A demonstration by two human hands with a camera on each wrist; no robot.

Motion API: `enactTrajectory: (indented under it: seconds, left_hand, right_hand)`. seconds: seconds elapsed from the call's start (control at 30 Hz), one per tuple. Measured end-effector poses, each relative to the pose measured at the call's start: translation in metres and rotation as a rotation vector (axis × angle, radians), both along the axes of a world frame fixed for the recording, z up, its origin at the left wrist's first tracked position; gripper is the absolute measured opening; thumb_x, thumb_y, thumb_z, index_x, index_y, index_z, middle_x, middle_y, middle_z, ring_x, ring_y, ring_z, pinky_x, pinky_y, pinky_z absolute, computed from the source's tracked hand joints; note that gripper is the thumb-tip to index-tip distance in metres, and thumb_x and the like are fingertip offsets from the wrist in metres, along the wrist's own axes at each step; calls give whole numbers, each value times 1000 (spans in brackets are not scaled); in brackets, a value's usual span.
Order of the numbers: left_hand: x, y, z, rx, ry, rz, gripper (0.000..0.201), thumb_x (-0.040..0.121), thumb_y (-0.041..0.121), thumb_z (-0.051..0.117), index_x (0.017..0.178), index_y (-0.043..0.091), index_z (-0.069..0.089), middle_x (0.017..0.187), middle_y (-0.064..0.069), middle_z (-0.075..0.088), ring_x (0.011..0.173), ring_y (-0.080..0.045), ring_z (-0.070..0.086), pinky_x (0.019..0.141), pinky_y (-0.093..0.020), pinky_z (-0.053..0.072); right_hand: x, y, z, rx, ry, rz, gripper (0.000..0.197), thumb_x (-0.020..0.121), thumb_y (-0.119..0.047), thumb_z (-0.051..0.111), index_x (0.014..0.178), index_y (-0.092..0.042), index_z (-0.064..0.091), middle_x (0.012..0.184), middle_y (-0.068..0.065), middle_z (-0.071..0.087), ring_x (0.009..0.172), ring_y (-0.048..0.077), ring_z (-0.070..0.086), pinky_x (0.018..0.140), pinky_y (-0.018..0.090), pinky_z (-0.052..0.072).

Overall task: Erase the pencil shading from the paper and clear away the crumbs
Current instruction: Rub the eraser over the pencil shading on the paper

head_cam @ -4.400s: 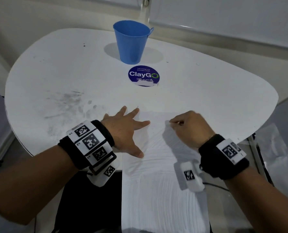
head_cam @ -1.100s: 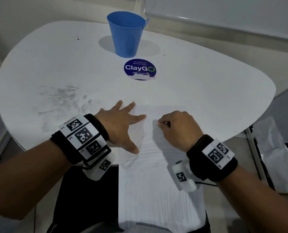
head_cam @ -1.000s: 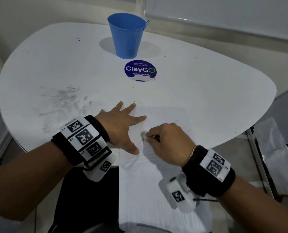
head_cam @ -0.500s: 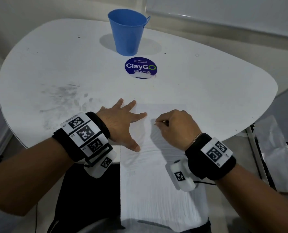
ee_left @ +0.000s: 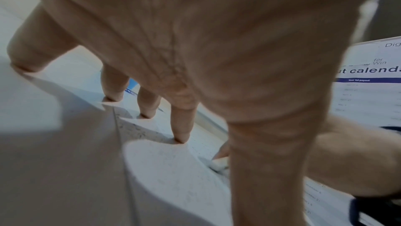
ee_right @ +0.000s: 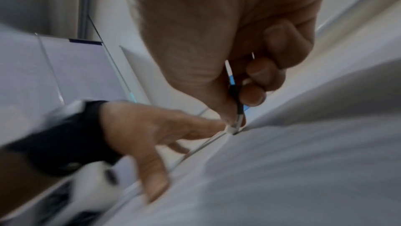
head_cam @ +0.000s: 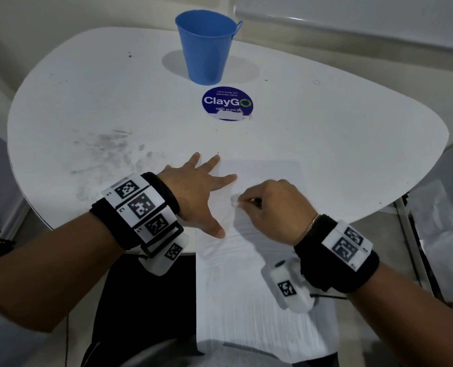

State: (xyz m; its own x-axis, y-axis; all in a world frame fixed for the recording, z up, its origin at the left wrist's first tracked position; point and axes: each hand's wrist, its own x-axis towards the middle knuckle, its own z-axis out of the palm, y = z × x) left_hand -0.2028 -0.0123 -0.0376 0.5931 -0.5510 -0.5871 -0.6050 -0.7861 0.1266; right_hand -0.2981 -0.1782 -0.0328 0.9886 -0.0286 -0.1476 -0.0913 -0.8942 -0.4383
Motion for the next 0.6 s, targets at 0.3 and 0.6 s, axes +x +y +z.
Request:
enactTrajectory:
  seconds: [0.3, 0.6]
  left_hand:
    - [-1, 0, 1, -11, 0, 6, 121, 65, 81, 71, 152, 58, -10, 163, 14, -29, 152, -21, -26, 121, -60, 6]
    - [-1, -1, 2, -6, -4, 2, 121, 66, 82, 69, 153, 56, -11, 163, 12, -29, 152, -22, -26, 121, -62, 5]
  right_hand:
    - [-3, 5, 3, 76, 44, 69, 16, 93, -25, 63, 92, -28, 78, 71, -23, 69, 60, 1, 54, 67, 24, 47]
    - [-1, 5, 1, 83, 37, 71, 16, 93, -26, 63, 91, -29, 79, 59, -27, 60, 54, -1, 53, 62, 18, 41]
